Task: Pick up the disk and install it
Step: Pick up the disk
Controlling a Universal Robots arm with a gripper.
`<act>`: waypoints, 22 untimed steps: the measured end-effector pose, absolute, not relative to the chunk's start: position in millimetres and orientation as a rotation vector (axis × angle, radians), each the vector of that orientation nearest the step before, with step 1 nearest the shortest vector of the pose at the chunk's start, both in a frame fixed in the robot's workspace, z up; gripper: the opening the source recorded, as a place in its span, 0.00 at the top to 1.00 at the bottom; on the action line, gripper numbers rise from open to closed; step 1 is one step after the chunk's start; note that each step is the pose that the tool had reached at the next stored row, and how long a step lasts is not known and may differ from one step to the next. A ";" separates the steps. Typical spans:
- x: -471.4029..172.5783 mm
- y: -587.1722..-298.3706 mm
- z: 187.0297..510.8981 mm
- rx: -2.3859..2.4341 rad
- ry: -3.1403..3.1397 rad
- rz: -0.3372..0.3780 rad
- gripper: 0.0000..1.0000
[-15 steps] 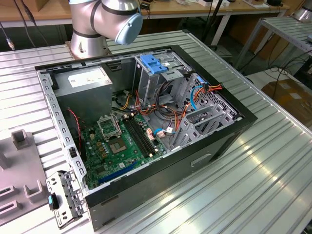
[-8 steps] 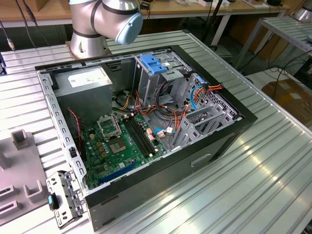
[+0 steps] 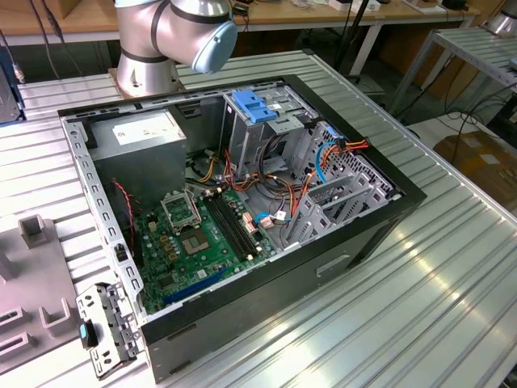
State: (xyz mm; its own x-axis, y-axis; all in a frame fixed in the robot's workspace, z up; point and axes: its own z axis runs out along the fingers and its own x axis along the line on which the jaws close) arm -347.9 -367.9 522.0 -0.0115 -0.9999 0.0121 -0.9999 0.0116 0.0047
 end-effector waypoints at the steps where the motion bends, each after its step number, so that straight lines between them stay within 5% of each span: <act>1: -346.4 -367.9 522.0 2.200 -2.226 0.008 0.63; 22: -315.1 -367.9 522.0 2.200 -2.226 0.008 0.63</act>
